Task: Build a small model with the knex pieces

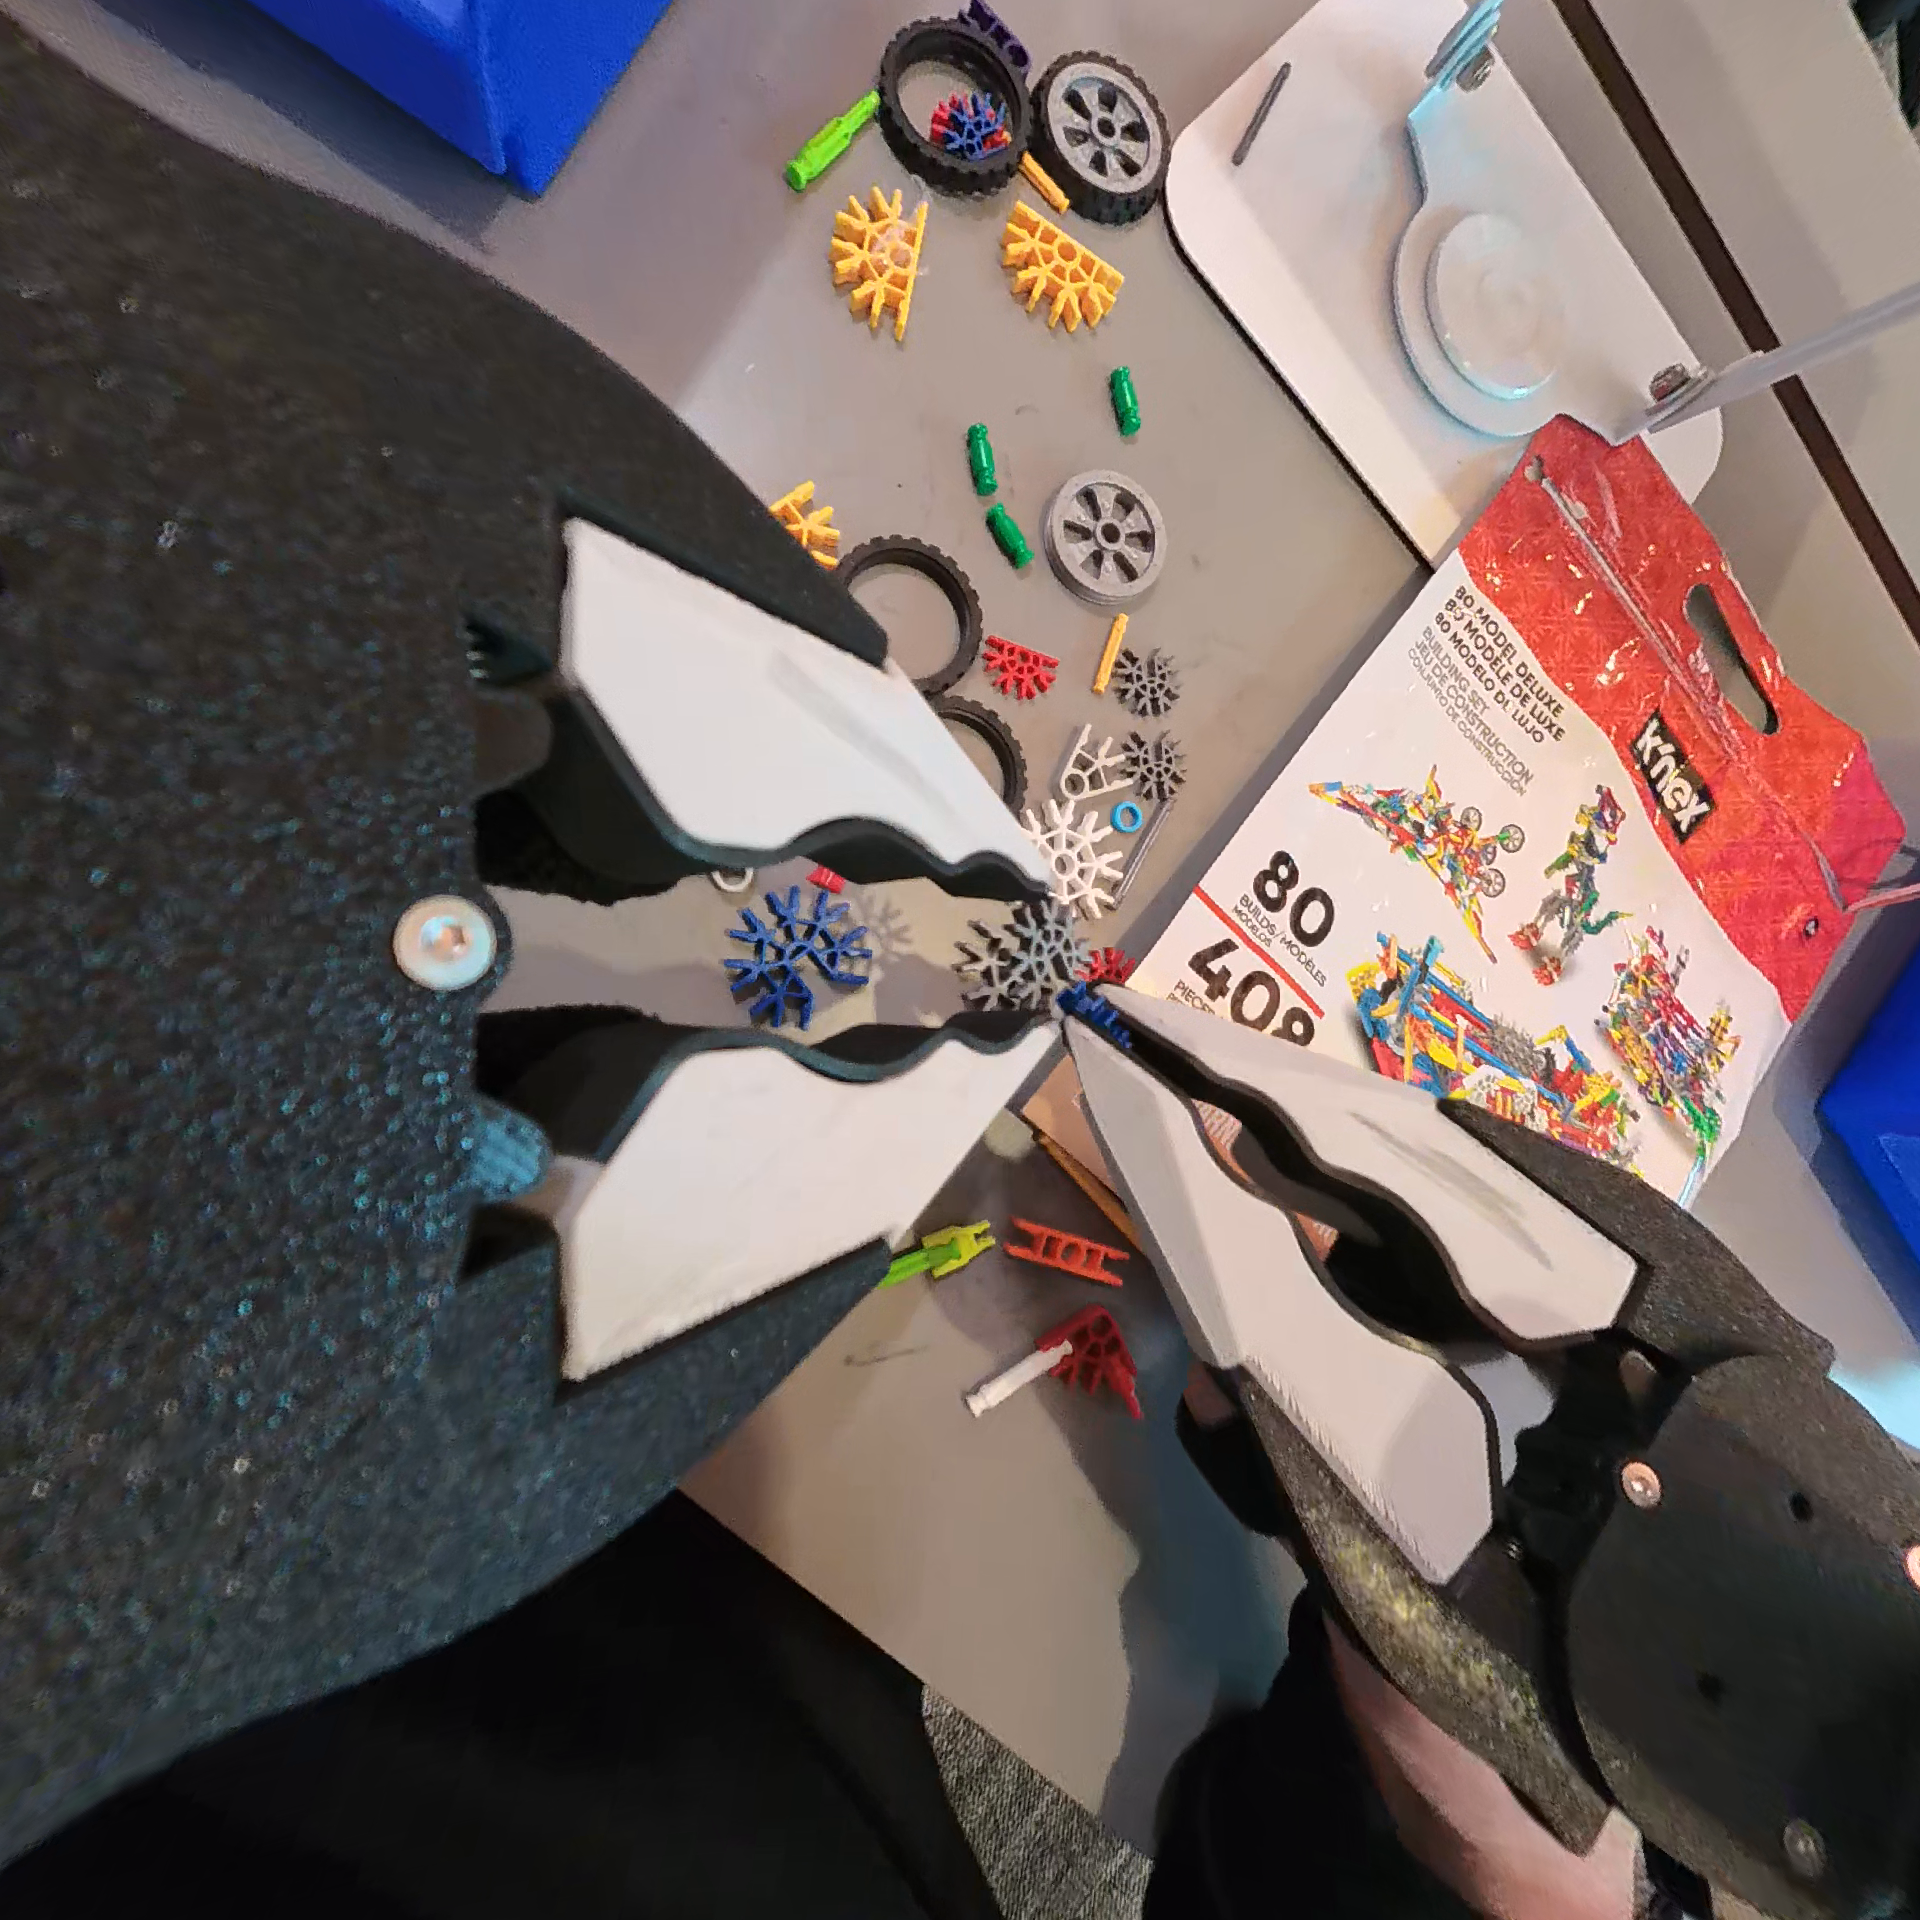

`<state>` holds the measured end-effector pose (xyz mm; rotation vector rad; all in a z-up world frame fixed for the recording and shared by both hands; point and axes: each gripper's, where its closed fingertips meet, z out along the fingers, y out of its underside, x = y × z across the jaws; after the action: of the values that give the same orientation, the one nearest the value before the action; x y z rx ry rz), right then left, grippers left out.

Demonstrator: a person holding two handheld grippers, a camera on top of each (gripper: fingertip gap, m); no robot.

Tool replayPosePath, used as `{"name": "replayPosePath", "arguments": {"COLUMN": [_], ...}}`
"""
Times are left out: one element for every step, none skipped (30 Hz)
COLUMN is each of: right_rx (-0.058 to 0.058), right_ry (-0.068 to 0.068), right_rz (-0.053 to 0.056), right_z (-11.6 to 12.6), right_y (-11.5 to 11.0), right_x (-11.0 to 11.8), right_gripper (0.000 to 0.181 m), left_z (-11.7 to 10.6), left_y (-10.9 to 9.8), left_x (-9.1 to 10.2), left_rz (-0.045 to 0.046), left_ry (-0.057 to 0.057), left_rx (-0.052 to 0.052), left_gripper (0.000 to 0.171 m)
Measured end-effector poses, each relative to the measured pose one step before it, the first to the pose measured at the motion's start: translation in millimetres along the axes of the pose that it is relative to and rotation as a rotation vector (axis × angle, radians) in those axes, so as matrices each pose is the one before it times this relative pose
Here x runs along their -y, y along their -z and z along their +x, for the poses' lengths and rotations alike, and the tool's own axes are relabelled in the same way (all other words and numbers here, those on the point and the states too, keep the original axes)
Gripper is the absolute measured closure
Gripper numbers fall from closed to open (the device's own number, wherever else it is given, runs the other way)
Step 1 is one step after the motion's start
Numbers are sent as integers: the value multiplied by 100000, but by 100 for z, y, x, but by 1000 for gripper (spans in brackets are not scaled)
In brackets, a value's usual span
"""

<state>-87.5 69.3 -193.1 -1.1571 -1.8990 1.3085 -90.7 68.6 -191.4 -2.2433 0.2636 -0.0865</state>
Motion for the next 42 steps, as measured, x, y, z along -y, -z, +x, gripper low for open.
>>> {"name": "replayPosePath", "arguments": {"right_rx": [-252,-175,595,1381,1041,445,628,865,1249,268,42,240,236,343,211,-259,317,823,777,924,668,399,324,737,1124,955,1093,1240,1244,1260,1113,1185,1302,1035,663,596,441,53,118,267,-136,-234], "right_ry": [-45,-479,-2040,-3296,-2550,-1641,-2400,-2787,-1781,-295,-255,-1077,-800,-215,-275,-163,-19,-745,-1520,-1614,-1039,-949,-1363,-1621,-1600,-1181,-1568,-1826,-1469,-968,-1054,-1537,-1933,-1859,-1554,-1081,-593,-579,-481,-109,147,409], "right_rz": [-216,144,244,724,1126,570,295,787,566,275,-239,-185,117,-510,-437,395,629,370,645,237,618,110,-257,648,1020,900,867,870,767,588,815,1197,1109,1309,1441,570,449,1243,480,-542,81,276], "right_z": [34,23,8,-18,-20,18,47,27,-117,-71,-3,12,7,-36,-13,32,-64,-100,-28,-28,-40,-13,50,-1,-90,-76,-81,-80,-121,-160,-143,-133,-98,-55,3,-11,-27,2,-1,-30,-1,-9], "right_y": [-37,-33,-23,-19,12,20,-15,-36,-55,-57,-57,-52,-32,-9,-9,18,42,36,35,5,23,11,-8,19,46,41,20,8,3,-9,-10,3,-4,20,30,7,-23,6,-13,-44,-45,-16], "right_x": [-41,9,-7,34,135,72,0,26,38,27,-57,-72,-17,-92,-81,62,129,71,83,3,72,1,-83,70,141,117,118,99,86,70,101,140,131,157,180,67,37,167,48,-103,-2,30], "right_gripper": [179,179,179,179,179,179,179,179,179,179,179,179,179,179,179,180,180,180,179,180,180,180,180,179,180,179,180,179,179,179,179,179,179,179,179,179,179,179,179,179,179,179], "left_z": [-28,-43,-30,-41,-3,30,-15,11,99,121,-4,-44,-16,26,-28,-102,42,58,-50,-50,70,5,-117,-58,56,14,1,1,12,63,23,3,5,-22,-45,-14,-32,-17,-22,-19,-36,-73], "left_y": [-35,-26,-8,9,31,33,-11,-55,-31,-2,-6,-17,-22,18,27,46,92,107,82,42,19,13,72,92,71,77,93,88,103,128,122,121,96,68,49,18,19,23,-3,-10,-17,-10], "left_x": [-12,58,26,-45,45,48,-56,-139,-62,19,-39,-47,-2,48,4,17,110,188,109,92,28,69,190,171,100,64,73,71,109,194,145,170,141,114,90,43,110,153,90,35,74,14], "left_rz": [134,754,852,477,1105,1118,393,53,564,1015,607,565,749,923,377,376,790,1199,814,851,531,906,1748,1526,915,687,941,1075,1576,2237,1918,2094,1770,1487,1295,1053,1524,1865,1448,1104,1296,891], "left_ry": [468,419,476,634,644,590,404,291,384,1259,1141,532,481,375,18,-459,-193,283,129,266,469,613,381,437,580,634,901,1279,1156,758,598,653,985,1082,778,672,695,356,-97,123,256,37], "left_rx": [442,526,241,258,341,434,784,723,-32,-513,140,606,585,401,711,1147,69,-151,524,499,-351,-18,881,476,-166,-135,-169,-264,-309,-544,-70,174,215,345,466,223,374,672,727,576,630,767], "left_gripper": [153,153,153,154,154,155,155,154,154,155,155,155,155,155,155,155,155,155,155,155,155,155,155,155,155,155,155,155,155,155,155,155,155,155,155,155,155,155,155,155,155,155]}}
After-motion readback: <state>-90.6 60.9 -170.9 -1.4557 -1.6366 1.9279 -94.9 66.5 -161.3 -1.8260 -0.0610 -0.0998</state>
